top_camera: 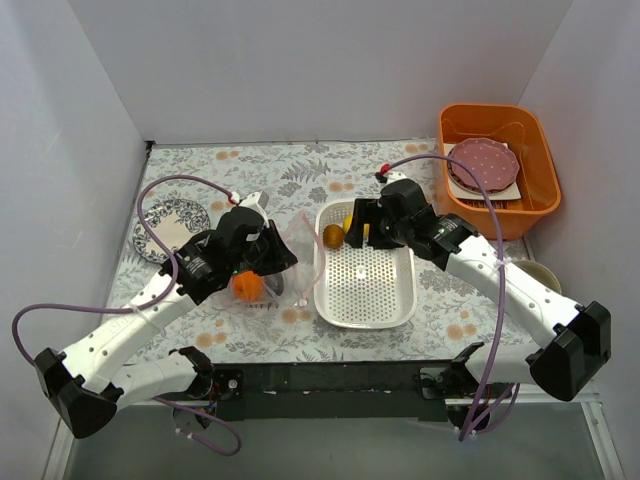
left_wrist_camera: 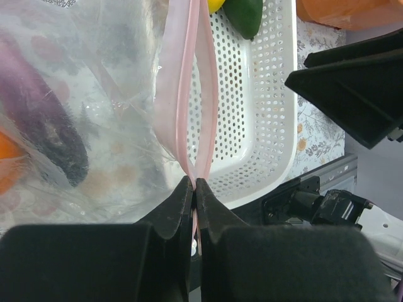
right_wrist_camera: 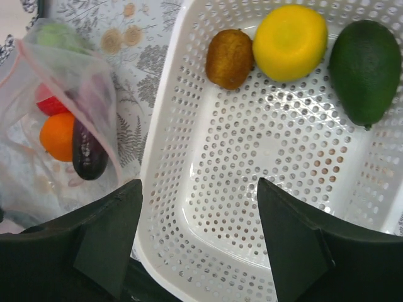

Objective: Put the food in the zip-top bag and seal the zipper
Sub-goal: Place the fake vegetable in the zipper food storage bag, then pick up the fake fruit from the bin.

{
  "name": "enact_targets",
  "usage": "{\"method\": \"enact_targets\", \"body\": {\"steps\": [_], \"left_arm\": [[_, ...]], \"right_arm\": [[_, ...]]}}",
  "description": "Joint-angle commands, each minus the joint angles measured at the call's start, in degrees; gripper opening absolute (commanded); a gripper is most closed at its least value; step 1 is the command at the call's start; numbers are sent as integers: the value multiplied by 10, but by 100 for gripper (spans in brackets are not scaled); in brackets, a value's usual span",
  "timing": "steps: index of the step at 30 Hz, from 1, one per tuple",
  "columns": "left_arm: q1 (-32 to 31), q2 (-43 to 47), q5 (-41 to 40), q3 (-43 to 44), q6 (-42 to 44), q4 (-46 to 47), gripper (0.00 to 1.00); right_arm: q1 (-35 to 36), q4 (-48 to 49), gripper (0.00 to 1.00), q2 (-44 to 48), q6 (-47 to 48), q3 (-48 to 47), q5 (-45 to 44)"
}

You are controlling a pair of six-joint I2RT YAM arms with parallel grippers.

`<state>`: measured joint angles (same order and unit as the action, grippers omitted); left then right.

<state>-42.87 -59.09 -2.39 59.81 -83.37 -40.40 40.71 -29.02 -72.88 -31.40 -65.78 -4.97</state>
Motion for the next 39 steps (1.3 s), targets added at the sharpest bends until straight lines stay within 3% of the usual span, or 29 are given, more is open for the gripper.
{"method": "enact_targets", "body": {"steps": [1, 6, 10, 13, 18, 28, 39], "left_arm": [[0, 34, -20, 0, 4, 0, 0], [0, 26, 6, 14, 19, -12, 0], [0, 17, 11, 29, 35, -13, 0], [0, 12, 9, 36, 36, -12, 0], [0, 13, 8, 34, 30, -11, 0], [0, 10, -1, 33, 27, -20, 0], [0, -2, -10, 38, 24, -20, 0]], "right_arm": [[-21, -18, 81, -4, -24, 8, -47], [-27, 63, 88, 22, 13, 57, -25], [-58, -9, 91, -11, 31, 35, 4], [-64, -1, 98, -22, 50, 43, 15], [-91, 16, 98, -45, 78, 43, 19], [-128, 21, 84, -134, 128, -3, 45], [-146, 34, 85, -178, 178, -28, 45]]}}
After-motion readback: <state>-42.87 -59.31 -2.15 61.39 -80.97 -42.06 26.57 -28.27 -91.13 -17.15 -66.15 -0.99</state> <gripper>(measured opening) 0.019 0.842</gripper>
